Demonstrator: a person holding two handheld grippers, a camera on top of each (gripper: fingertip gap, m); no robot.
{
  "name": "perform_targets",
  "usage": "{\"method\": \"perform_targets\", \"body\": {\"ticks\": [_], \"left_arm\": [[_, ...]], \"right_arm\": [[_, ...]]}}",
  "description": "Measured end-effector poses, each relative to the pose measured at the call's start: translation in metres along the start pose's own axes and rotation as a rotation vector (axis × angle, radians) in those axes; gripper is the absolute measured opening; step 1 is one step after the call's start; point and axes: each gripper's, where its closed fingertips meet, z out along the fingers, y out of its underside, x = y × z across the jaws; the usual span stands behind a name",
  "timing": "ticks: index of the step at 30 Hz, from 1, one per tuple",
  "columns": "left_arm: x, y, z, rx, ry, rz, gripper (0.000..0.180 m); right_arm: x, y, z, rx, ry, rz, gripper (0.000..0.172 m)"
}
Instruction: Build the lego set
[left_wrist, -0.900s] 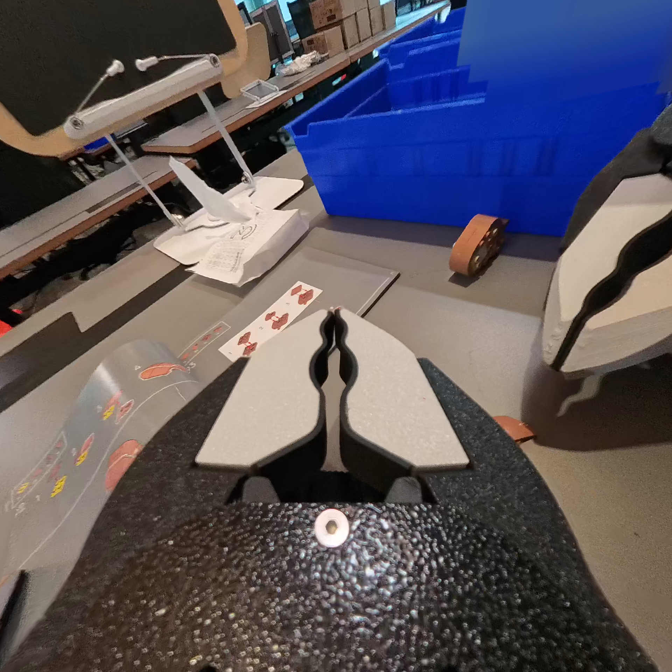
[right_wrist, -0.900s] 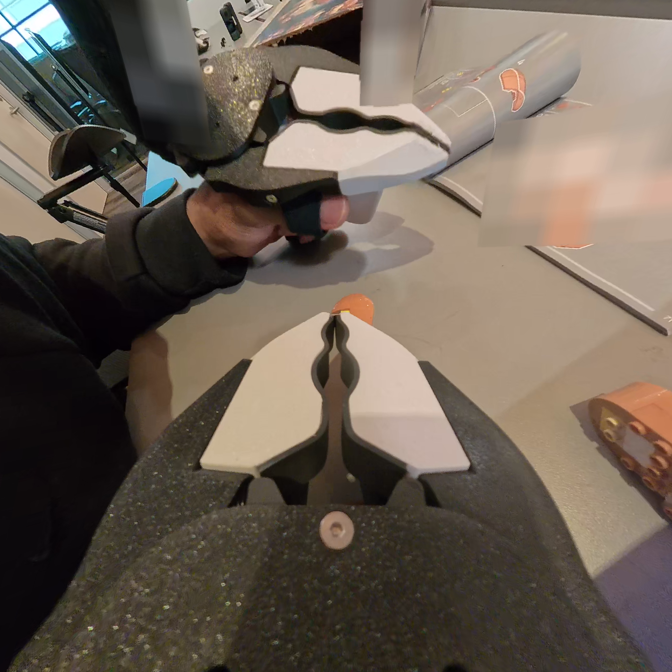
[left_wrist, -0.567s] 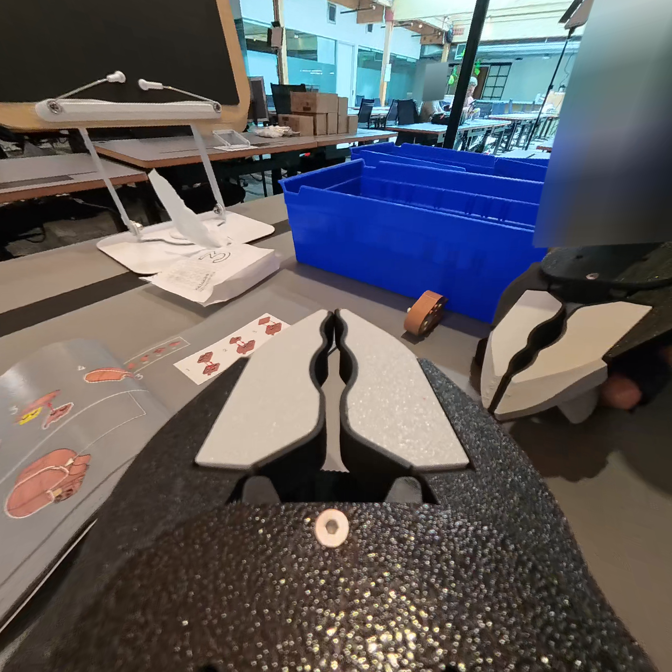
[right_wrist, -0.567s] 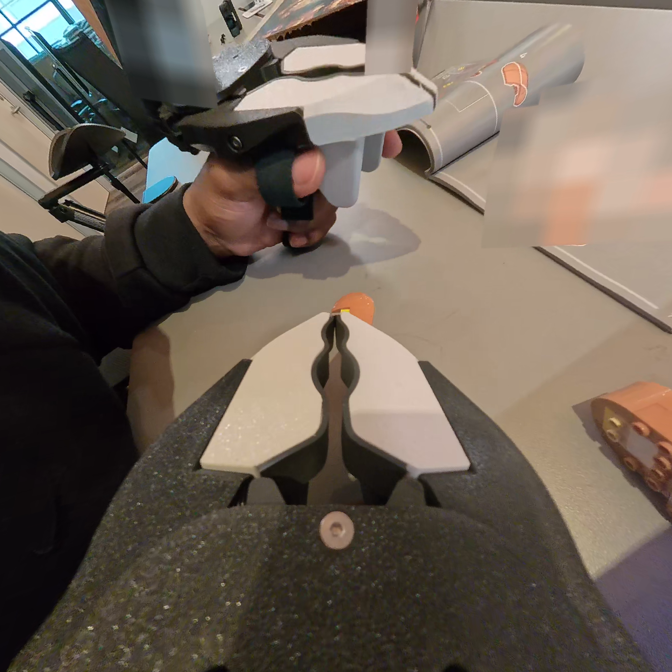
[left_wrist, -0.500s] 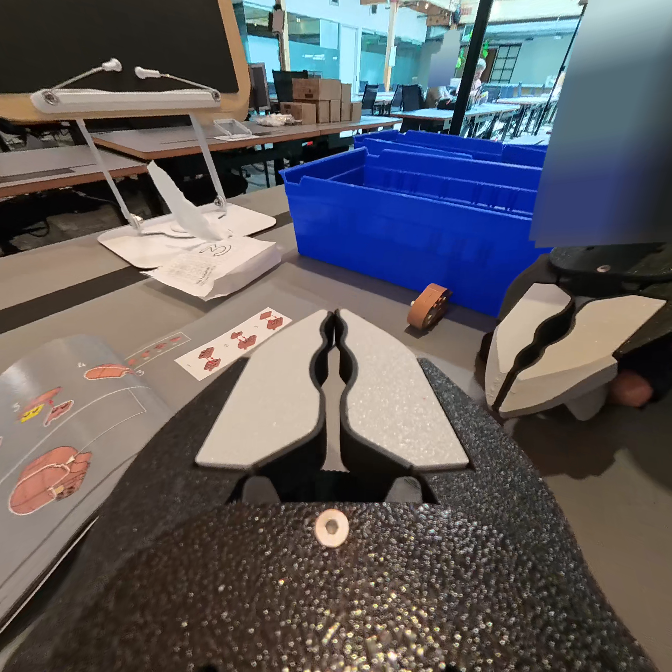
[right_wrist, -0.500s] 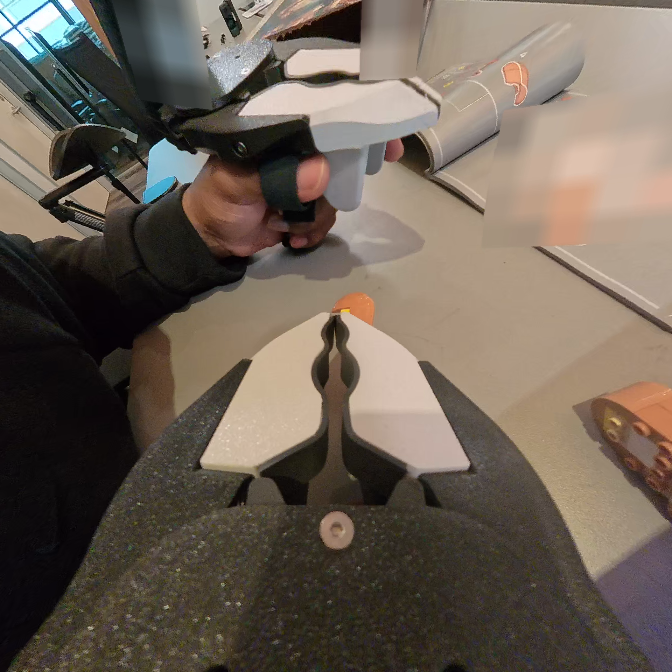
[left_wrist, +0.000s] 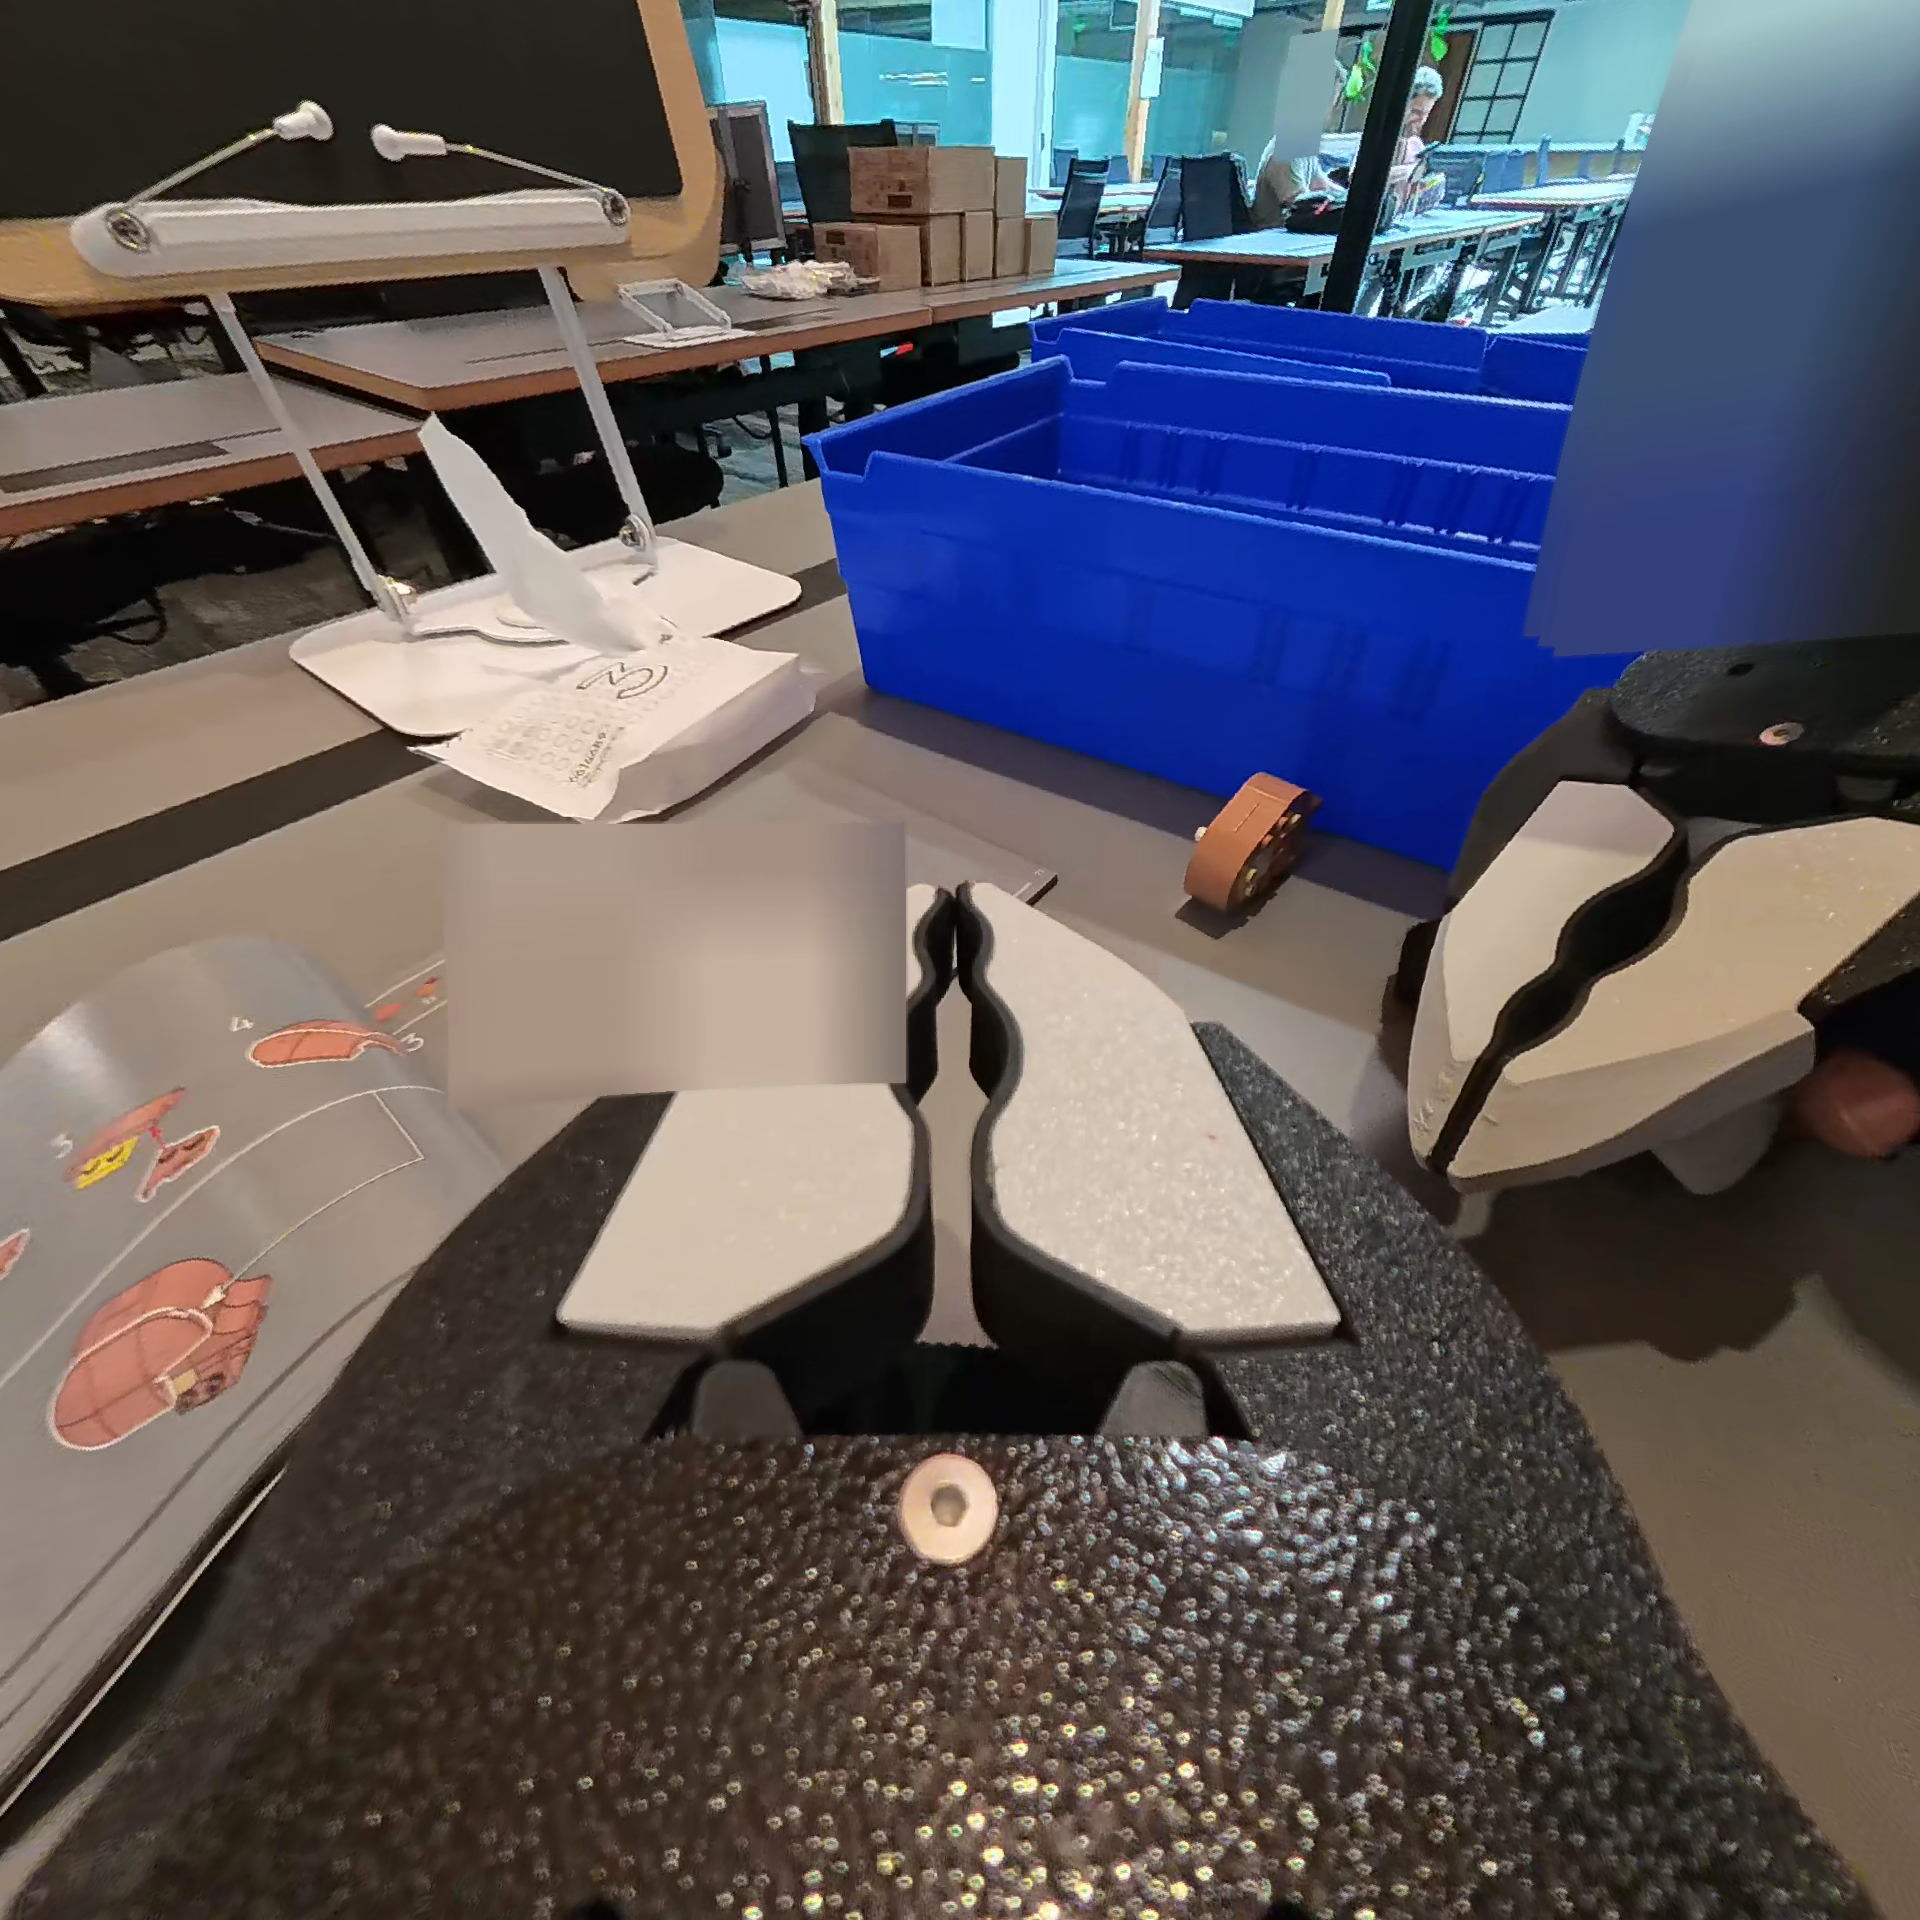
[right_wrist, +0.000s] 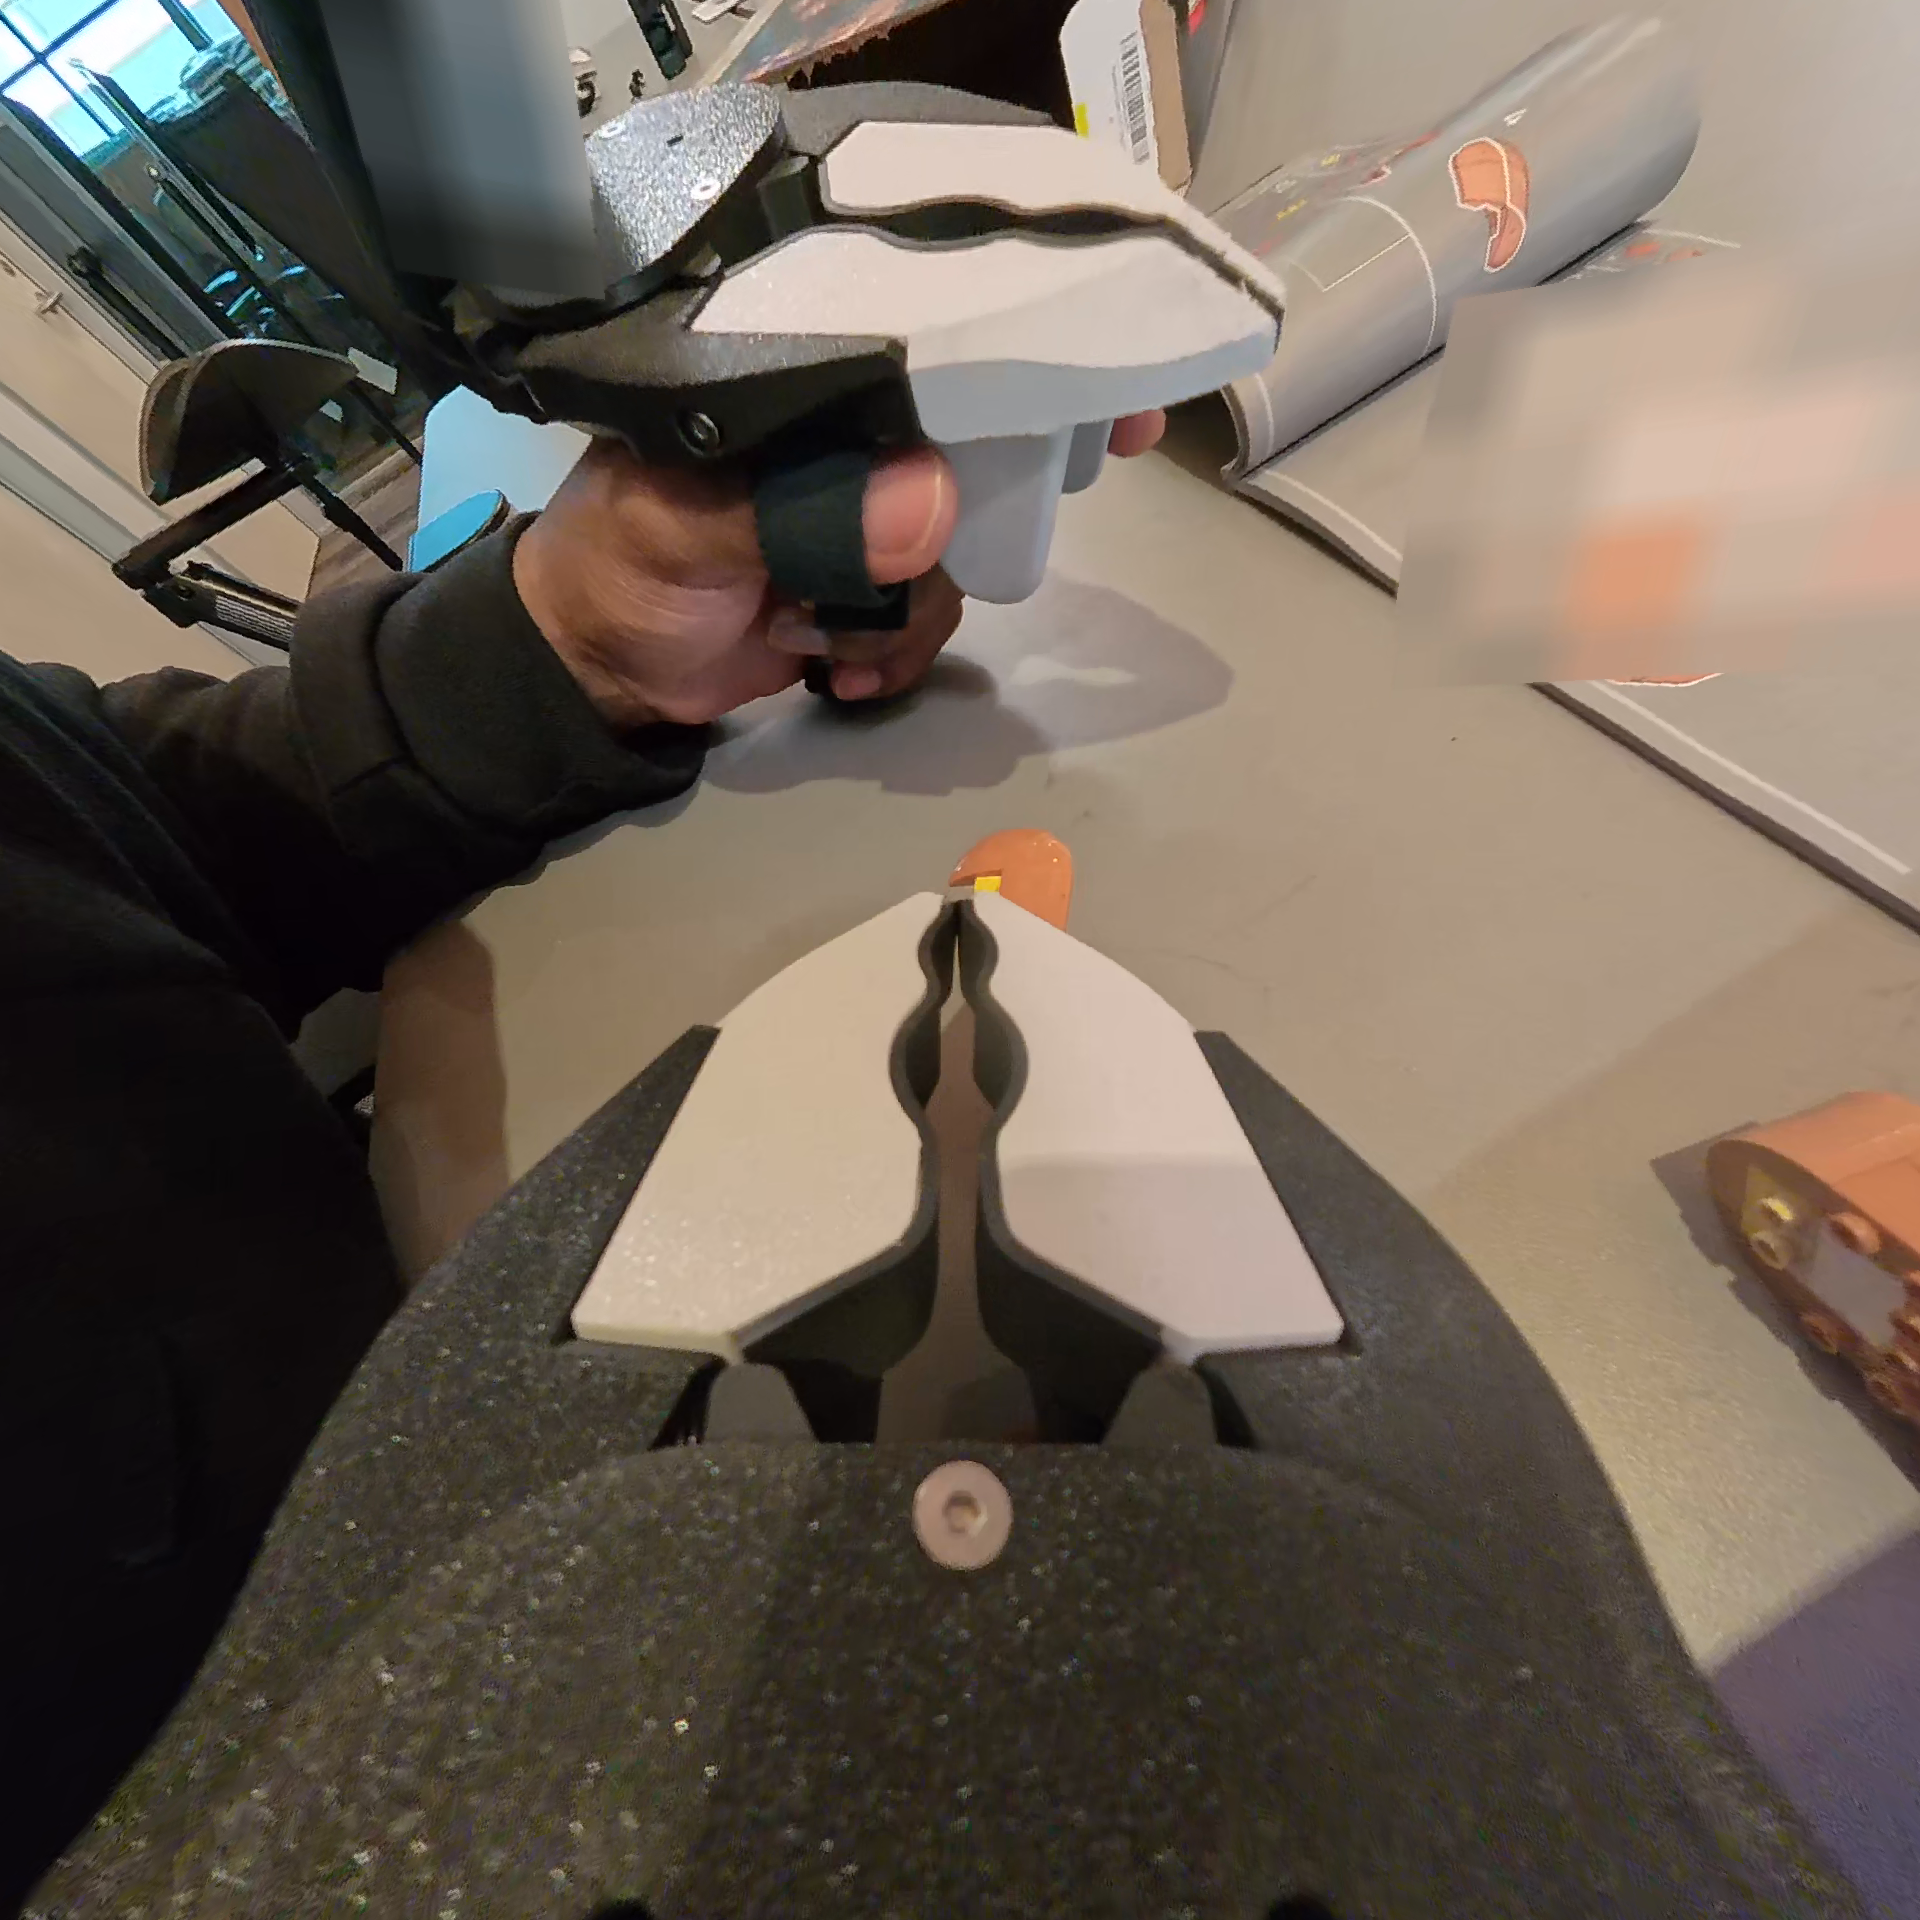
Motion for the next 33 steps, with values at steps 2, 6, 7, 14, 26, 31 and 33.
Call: {"method": "perform_targets", "body": {"ticks": [2,6,7,14,26,31,33], "left_arm": [[0.0004,0.0007,0.0003,-0.005,0.000,0.004,0.000],[-0.0007,0.0011,0.0001,-0.008,-0.004,0.001,0.000],[-0.0012,0.0012,-0.0002,-0.008,-0.005,0.000,0.000],[-0.0011,0.0014,-0.0003,-0.010,-0.009,0.005,0.000],[-0.0025,0.0047,-0.0010,-0.031,-0.027,0.027,0.000],[-0.0029,0.0057,-0.0010,-0.039,-0.032,0.034,0.000],[-0.0031,0.0062,-0.0009,-0.042,-0.035,0.037,0.000]], "right_arm": [[0.0001,0.0003,0.0001,-0.003,-0.002,0.003,0.000],[0.0001,0.0008,0.0004,-0.006,-0.003,0.004,0.000],[0.0001,0.0008,0.0004,-0.007,-0.004,0.005,0.000],[0.0000,0.0012,0.0006,-0.010,-0.006,0.006,0.000],[-0.0007,0.0013,0.0010,-0.011,-0.009,0.007,0.000],[-0.0011,0.0013,0.0013,-0.011,-0.010,0.007,0.000],[-0.0013,0.0013,0.0015,-0.011,-0.010,0.007,0.000]]}}
